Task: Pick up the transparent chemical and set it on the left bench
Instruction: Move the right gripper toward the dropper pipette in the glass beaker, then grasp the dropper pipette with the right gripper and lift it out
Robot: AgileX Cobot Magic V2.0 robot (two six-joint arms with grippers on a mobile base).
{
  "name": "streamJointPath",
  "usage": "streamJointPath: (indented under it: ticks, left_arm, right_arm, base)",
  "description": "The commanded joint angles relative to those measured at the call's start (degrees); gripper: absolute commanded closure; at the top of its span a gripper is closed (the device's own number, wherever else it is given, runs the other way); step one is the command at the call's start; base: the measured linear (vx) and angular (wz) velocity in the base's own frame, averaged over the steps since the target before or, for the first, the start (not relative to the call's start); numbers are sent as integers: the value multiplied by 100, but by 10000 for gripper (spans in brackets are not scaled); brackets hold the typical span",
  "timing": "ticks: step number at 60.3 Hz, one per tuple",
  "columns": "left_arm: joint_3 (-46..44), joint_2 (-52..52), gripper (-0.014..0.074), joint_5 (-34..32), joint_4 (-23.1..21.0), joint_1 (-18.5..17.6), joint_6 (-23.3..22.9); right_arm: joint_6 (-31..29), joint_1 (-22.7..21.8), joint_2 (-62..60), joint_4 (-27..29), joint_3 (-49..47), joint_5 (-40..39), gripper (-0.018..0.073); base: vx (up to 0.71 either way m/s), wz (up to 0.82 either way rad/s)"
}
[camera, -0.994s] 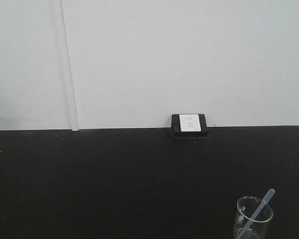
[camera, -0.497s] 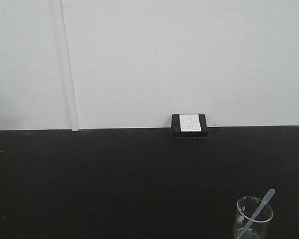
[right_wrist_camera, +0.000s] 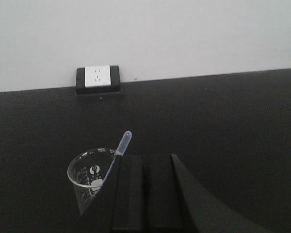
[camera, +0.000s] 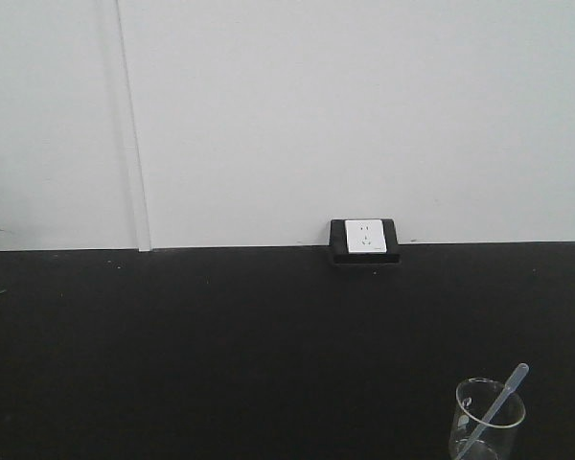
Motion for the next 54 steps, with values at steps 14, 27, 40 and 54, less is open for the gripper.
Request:
streamJointPath:
  ticks: [14,27,40,54]
  left_arm:
    - [93,-110,600,-449,-4,-10,-45]
    - [93,-110,600,-449,-4,-10,-45]
    - [93,-110,600,-449,-4,-10,-45]
    - [93,-110,600,-449,-4,-10,-45]
  right_arm:
    - [-8,-7,2009,88,-227,-2913,160]
    - [528,-7,3585,18,-353,-4570,24]
    - [1037,-7,4765,-715,-1144,-4621,21]
    - [1085,-7,5556,-695,-1967,-4419,21]
  base:
    - [0,0]
    - [0,0]
    - [0,0]
    - [0,0]
